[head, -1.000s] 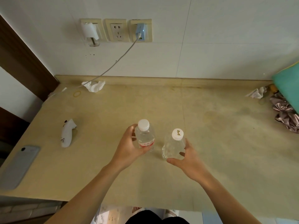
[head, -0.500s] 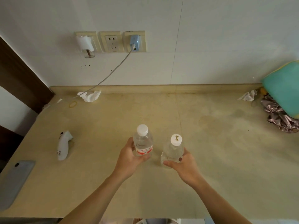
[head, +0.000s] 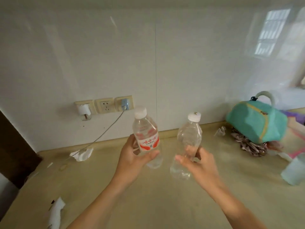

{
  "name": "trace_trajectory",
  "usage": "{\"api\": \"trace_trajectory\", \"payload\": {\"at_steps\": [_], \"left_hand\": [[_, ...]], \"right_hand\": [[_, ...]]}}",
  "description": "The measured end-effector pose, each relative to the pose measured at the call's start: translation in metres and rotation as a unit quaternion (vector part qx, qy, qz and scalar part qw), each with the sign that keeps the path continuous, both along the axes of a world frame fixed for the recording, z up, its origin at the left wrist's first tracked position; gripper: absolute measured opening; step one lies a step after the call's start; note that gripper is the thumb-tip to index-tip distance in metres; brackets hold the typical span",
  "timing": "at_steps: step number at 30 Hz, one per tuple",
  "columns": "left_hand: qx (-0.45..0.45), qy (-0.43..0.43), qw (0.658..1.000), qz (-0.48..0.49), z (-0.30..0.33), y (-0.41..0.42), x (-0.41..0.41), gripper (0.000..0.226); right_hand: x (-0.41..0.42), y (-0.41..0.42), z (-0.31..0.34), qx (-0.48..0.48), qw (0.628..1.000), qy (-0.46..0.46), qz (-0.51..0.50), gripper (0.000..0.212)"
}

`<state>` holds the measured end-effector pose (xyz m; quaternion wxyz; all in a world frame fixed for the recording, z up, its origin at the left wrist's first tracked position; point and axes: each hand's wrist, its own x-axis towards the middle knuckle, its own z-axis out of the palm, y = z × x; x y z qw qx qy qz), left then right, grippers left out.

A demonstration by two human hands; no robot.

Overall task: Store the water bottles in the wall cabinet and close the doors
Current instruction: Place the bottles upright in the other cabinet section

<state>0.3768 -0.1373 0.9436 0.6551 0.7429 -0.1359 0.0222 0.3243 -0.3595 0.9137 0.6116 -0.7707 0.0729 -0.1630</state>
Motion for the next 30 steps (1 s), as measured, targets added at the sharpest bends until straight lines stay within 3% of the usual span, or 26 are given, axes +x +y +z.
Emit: {"api": "trace_trajectory", "payload": {"at_steps": [5, 14, 21, 30], "left_hand": [[-0.017, -0.092, 0.995, -0.022, 0.106, -0.014, 0.014, 0.063], [-0.044, -0.183, 0.982, -0.033, 0.274, -0.037, 0.005, 0.042], [-0.07, -0.228, 0.971, -0.028, 0.368, -0.068, -0.006, 0.048], [-0.008, -0.25, 0.966, 0.066, 0.445, -0.14, 0.034, 0.03]], "right_hand": [[0.001, -0.007, 0.102, -0.002, 0.995, -0.102, 0.001, 0.043], [0.006, -0.027, 0.276, 0.024, 0.97, -0.241, 0.037, 0.039], [0.016, -0.059, 0.37, 0.04, 0.95, -0.304, 0.062, 0.028], [0.058, -0.123, 0.46, -0.063, 0.953, -0.295, 0.021, 0.03]]}}
